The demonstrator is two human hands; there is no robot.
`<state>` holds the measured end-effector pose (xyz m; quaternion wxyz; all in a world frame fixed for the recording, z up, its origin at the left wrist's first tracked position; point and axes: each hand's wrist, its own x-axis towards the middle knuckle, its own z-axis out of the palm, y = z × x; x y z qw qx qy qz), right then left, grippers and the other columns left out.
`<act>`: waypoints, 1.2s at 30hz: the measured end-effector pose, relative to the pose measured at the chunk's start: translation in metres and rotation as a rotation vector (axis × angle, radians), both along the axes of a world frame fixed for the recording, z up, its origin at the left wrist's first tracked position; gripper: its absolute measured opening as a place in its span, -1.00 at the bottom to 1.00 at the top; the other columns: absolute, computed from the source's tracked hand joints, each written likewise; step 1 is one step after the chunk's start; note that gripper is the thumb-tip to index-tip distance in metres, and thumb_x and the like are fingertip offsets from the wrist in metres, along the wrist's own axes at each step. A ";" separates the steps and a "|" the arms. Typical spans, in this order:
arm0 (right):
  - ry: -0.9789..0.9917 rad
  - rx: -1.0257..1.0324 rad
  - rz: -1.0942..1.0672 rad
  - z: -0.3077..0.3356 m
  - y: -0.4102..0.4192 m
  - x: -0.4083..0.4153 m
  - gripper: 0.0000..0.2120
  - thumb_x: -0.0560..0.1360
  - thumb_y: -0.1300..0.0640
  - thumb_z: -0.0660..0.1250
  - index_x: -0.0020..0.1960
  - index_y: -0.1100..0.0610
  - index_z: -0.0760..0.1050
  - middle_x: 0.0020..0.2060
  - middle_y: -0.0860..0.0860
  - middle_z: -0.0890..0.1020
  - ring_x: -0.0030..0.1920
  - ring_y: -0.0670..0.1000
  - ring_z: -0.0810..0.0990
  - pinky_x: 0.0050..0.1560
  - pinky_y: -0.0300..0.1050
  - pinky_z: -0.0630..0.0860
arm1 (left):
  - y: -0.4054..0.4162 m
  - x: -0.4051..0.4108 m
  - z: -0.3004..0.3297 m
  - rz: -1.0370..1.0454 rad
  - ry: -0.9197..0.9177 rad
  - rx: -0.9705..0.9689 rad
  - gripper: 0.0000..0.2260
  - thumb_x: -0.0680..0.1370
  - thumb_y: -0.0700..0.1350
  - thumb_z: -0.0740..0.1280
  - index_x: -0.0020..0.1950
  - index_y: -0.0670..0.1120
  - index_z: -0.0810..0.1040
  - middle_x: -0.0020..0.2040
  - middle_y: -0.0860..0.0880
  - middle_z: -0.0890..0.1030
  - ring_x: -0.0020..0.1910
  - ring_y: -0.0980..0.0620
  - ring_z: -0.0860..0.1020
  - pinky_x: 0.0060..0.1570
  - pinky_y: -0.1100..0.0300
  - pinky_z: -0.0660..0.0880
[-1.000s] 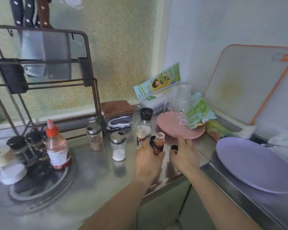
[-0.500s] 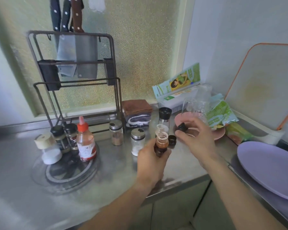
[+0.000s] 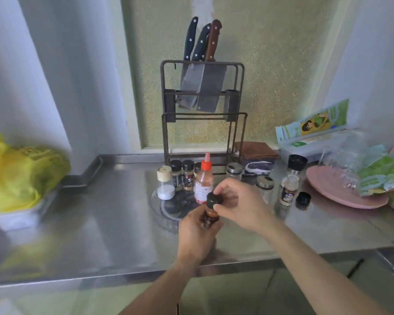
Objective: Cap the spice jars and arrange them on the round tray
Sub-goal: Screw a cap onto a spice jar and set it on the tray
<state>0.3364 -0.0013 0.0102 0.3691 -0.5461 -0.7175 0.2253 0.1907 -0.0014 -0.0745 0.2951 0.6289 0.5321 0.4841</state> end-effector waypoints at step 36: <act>-0.813 -0.009 0.064 0.016 -0.005 -0.033 -0.53 0.48 -0.11 0.43 0.29 0.02 0.40 0.17 0.03 0.61 0.16 0.13 0.58 -0.01 0.01 0.49 | -0.012 -0.014 -0.027 -0.013 -0.047 -0.006 -0.78 0.40 -0.01 0.60 -0.08 -0.06 0.67 -0.27 0.01 0.72 -0.31 0.10 0.67 -0.30 0.34 0.58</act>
